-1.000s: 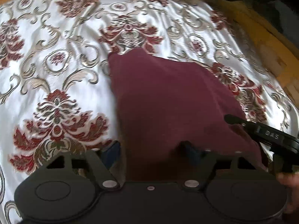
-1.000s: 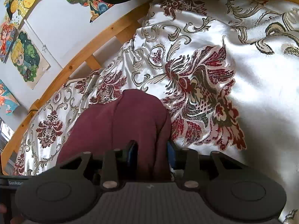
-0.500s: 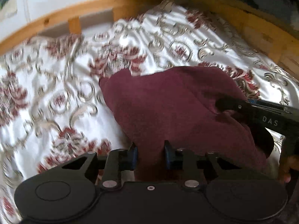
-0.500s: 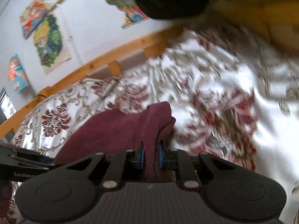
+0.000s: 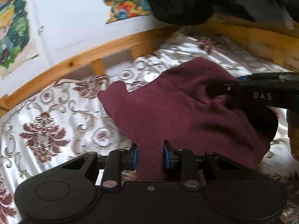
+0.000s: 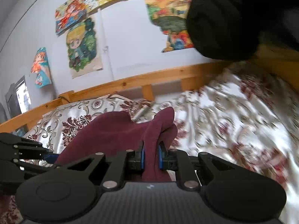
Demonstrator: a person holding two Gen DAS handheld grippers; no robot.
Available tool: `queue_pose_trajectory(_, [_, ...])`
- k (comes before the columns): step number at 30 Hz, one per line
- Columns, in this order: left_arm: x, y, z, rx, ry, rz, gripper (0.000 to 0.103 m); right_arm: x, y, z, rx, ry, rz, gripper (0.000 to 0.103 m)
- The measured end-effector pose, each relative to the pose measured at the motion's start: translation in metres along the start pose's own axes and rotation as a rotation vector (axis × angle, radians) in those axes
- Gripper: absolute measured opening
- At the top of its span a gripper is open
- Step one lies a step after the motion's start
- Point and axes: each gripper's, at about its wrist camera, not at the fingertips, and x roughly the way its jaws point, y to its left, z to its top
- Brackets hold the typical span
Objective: Fold small clothes
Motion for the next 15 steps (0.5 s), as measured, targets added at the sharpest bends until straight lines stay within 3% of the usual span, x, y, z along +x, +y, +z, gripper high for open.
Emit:
queue_pose_trajectory(9, [0.034, 0.066, -0.012, 0.035, 0.015, 0.140, 0.029, 0.097, 0.034, -0.005, 0.024, 0.088, 0.047, 0.016])
queue_pose_trajectory(15, [0.069, 0.083, -0.034, -0.030, 0.085, 0.133, 0.030, 0.136, 0.026, -0.026, 0.091, 0.223, 0.006, 0.016])
